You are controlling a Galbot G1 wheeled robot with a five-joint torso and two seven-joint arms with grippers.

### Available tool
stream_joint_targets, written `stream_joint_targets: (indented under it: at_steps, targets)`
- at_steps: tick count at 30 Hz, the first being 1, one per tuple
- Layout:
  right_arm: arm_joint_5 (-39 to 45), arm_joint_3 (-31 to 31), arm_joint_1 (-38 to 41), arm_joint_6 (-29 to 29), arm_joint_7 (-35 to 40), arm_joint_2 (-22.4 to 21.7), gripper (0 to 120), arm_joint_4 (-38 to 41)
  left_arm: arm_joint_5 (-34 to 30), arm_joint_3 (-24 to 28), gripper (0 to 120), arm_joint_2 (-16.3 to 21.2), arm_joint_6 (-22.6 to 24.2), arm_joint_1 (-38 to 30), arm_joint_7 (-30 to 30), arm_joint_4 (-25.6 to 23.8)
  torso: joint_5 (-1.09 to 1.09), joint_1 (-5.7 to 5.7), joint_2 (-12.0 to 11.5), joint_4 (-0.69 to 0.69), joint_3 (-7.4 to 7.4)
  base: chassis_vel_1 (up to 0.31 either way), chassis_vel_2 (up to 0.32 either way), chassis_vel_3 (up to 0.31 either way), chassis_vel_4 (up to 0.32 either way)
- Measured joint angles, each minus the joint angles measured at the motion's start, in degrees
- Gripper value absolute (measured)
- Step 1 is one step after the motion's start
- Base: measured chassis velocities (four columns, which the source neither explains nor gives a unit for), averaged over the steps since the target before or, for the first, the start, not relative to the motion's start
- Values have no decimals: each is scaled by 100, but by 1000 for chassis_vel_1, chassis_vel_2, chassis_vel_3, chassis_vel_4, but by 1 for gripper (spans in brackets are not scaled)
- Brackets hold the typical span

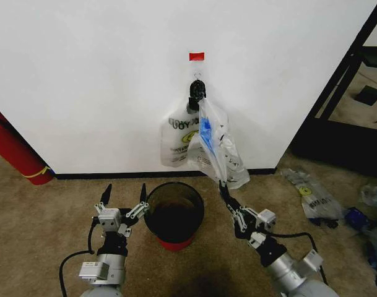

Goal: Pick up the garbage bag from the wall and place it over the trash bin.

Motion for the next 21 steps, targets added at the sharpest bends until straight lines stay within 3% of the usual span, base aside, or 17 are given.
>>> stream_joint_targets:
  at_steps: [5,21]
  targets:
    - [-328,111,-411,411,-107,2,0,-28,-20,32,100,-3,11,-72,2,59,0,0,0,0,0,0,0,0,0]
    - [-1304,43,-721,1386,-362,78,0,-504,-51,42,100,6,36,-136,8,115,0,0,0,0,0,0,0,0,0]
